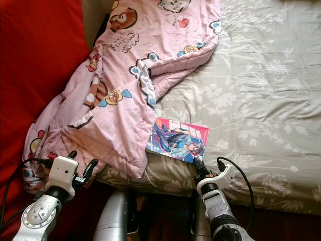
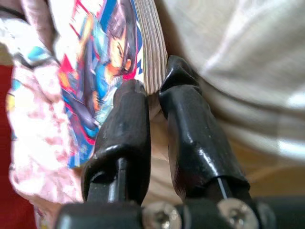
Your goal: Clean up the room
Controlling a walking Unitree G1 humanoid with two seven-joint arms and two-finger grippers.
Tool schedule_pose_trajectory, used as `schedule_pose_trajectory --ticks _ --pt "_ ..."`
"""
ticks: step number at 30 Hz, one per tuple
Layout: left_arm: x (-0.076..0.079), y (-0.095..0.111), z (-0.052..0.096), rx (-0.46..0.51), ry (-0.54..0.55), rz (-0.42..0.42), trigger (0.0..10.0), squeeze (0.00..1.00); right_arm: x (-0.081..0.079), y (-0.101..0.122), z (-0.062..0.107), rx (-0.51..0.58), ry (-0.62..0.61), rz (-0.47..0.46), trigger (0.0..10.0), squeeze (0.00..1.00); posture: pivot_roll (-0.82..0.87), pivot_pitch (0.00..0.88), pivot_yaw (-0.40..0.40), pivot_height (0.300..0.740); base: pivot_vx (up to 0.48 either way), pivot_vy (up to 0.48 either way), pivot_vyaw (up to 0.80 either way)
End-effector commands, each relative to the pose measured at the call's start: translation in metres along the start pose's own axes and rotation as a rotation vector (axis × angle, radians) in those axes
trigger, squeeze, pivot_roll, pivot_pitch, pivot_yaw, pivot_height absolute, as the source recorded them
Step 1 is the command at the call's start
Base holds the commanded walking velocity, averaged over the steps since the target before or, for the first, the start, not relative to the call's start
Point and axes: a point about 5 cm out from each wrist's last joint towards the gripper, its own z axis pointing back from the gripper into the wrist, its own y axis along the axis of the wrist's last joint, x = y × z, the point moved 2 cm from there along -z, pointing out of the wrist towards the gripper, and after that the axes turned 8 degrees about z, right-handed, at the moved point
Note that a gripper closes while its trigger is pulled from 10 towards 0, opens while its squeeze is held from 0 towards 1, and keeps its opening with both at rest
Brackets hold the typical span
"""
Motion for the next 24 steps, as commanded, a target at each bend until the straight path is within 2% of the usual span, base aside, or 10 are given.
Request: schedule_pose_trajectory --ticks 1,9,11,12,13,15,16,20,21,24 --pt "-0.003 -0.014 0.007 -0.052 0.019 -0.020 10.0 0.00 -0.002 0.000 0.000 0.037 0.016 -0.009 0.0 0.00 0.12 0.262 0.129 0.612 0.000 0.000 0.00" --pt "0.000 -0.036 0.006 -0.101 0.071 -0.003 10.0 0.00 -0.012 0.036 0.002 0.242 0.086 0.140 0.0 0.00 0.04 0.232 0.085 0.612 0.000 0.000 0.00" --pt "0.000 -0.042 0.006 -0.115 0.080 0.003 10.0 0.00 -0.015 0.043 0.003 0.284 0.083 0.149 0.0 0.00 0.03 0.228 0.079 0.612 0.000 0.000 0.00" --pt "0.001 -0.045 0.006 -0.123 0.091 0.013 10.0 0.00 -0.016 0.047 0.004 0.301 0.076 0.184 4.5 0.00 0.02 0.222 0.071 0.612 0.000 0.000 0.00" --pt "0.001 -0.048 0.006 -0.130 0.105 0.027 10.0 0.00 -0.018 0.051 0.005 0.314 0.068 0.241 10.0 0.00 0.01 0.217 0.066 0.612 0.000 0.000 0.00" --pt "-0.001 -0.050 0.005 -0.137 0.126 0.052 10.0 0.00 -0.022 0.057 0.006 0.333 0.057 0.331 10.0 0.00 0.01 0.213 0.061 0.612 0.000 0.000 0.00" --pt "-0.001 -0.054 0.005 -0.146 0.139 0.062 10.0 0.00 -0.027 0.062 0.007 0.344 0.048 0.422 10.0 0.00 -0.01 0.208 0.054 0.612 0.000 0.000 0.00" --pt "0.000 -0.059 0.006 -0.157 0.142 0.060 10.0 0.00 -0.031 0.066 0.007 0.358 0.046 0.477 10.0 0.00 -0.02 0.198 0.044 0.612 0.000 0.000 0.00" --pt "0.001 -0.064 0.006 -0.171 0.152 0.068 10.0 0.00 -0.040 0.068 0.008 0.361 0.072 0.566 10.0 0.00 -0.02 0.189 0.034 0.612 0.000 0.000 0.00" --pt "0.001 -0.075 0.007 -0.204 0.182 0.098 10.0 0.00 -0.059 0.079 0.008 0.403 0.104 0.692 10.0 0.00 -0.04 0.180 0.017 0.626 0.000 0.000 0.00"
